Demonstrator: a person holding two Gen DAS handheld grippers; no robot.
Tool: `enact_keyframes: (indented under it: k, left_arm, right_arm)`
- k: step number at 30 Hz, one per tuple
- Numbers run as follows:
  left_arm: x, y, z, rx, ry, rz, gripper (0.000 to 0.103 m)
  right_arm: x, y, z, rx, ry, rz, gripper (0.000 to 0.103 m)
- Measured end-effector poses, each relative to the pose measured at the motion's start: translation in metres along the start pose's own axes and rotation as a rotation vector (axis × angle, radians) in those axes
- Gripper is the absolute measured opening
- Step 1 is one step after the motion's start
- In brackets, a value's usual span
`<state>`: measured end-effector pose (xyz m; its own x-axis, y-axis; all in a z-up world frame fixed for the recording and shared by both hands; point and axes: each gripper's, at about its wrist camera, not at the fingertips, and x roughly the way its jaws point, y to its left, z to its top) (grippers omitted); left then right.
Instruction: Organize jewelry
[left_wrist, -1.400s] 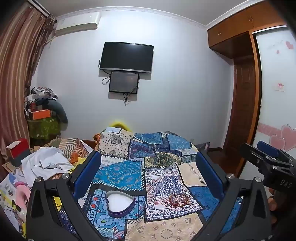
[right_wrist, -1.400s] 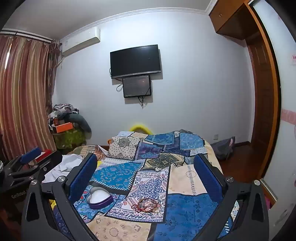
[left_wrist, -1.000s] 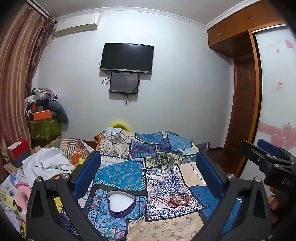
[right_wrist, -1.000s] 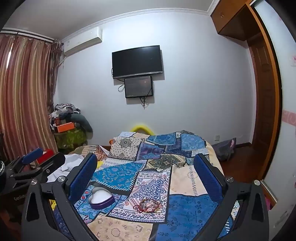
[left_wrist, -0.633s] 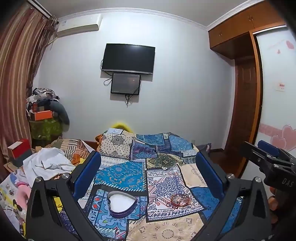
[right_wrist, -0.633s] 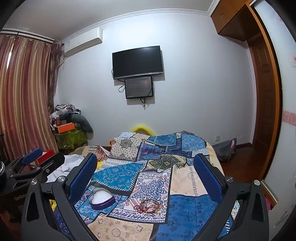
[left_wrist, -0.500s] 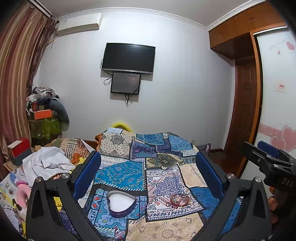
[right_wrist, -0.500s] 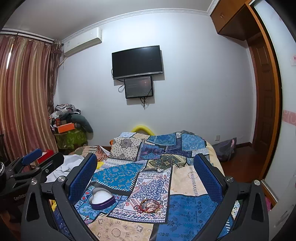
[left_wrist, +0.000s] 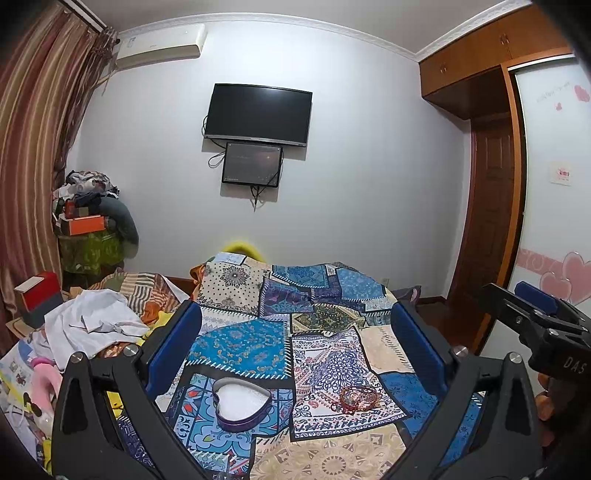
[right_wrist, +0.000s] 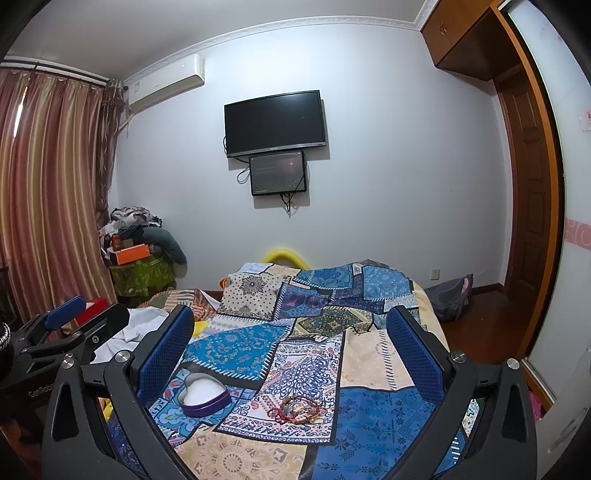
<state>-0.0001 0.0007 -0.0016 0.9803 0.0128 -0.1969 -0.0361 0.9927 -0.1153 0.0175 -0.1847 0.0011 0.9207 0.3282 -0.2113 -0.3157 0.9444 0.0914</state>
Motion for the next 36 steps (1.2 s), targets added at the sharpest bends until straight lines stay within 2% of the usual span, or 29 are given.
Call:
enact_keyframes:
  k: [36]
  left_arm:
    - [-0.0003,0.0012,-0.0009,-0.001,-0.001,-0.006,0.103]
  right_arm:
    - [0.0042,0.0005,0.0006,-0.005,0.013,0.004,0.103]
